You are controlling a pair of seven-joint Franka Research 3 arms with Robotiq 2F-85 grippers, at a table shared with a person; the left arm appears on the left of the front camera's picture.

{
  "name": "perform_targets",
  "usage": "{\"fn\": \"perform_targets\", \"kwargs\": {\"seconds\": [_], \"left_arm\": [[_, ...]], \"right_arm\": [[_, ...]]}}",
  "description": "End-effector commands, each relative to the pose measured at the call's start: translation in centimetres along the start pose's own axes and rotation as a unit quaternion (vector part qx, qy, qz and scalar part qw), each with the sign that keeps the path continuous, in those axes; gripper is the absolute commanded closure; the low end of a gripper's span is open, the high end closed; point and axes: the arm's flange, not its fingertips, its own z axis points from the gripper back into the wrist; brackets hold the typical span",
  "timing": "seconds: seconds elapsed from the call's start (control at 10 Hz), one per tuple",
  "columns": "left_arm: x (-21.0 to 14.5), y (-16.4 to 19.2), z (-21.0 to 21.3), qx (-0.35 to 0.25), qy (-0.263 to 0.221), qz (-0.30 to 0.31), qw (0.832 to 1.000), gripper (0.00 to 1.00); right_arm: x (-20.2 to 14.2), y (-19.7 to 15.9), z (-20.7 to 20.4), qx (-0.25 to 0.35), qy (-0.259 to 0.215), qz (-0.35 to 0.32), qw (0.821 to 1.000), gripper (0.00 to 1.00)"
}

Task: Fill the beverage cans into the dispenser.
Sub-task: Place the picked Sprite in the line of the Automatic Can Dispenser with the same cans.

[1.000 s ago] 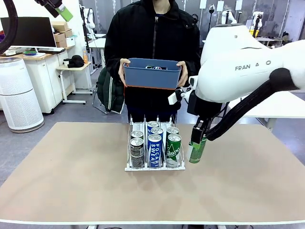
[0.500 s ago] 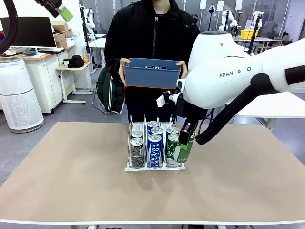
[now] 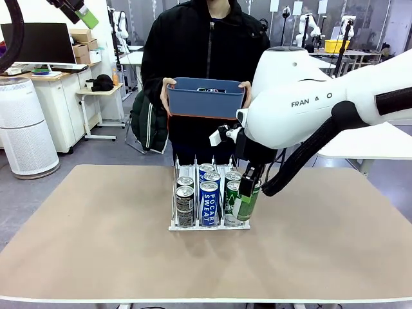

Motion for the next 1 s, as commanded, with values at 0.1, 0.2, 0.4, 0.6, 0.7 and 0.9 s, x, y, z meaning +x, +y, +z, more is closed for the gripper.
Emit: {"fn": "perform_targets", "kwargs": {"seconds": [0.1, 0.2, 0.4, 0.6, 0.7, 0.9], "left_arm": [[-0.1, 0.0, 0.1, 0.000, 0.000, 0.005, 1.000, 0.00], [-0.1, 0.0, 0.1, 0.000, 0.000, 0.005, 1.000, 0.00], [-0.1, 0.0, 0.1, 0.000, 0.000, 0.005, 1.000, 0.00], [-0.1, 0.0, 0.1, 0.000, 0.000, 0.005, 1.000, 0.00], [-0.1, 0.0, 0.1, 0.000, 0.000, 0.005, 1.000, 0.00], [-0.1, 0.0, 0.1, 0.000, 0.000, 0.005, 1.000, 0.00]], "right_arm": [[0.7, -0.5, -1.3, 0.006, 0.002, -0.007, 1.000, 0.42], [1.4, -1.4, -1.8, 0.007, 0.000, -0.002, 1.000, 0.42], [2.8, -2.1, -2.3, 0.004, -0.013, -0.009, 1.000, 0.42], [3.7, -3.7, -2.8, -0.007, -0.025, -0.023, 0.999, 0.42], [4.4, -4.0, -3.4, -0.017, -0.029, -0.037, 0.999, 0.42], [4.8, -4.9, -3.9, -0.037, -0.026, -0.043, 0.998, 0.42]]}}
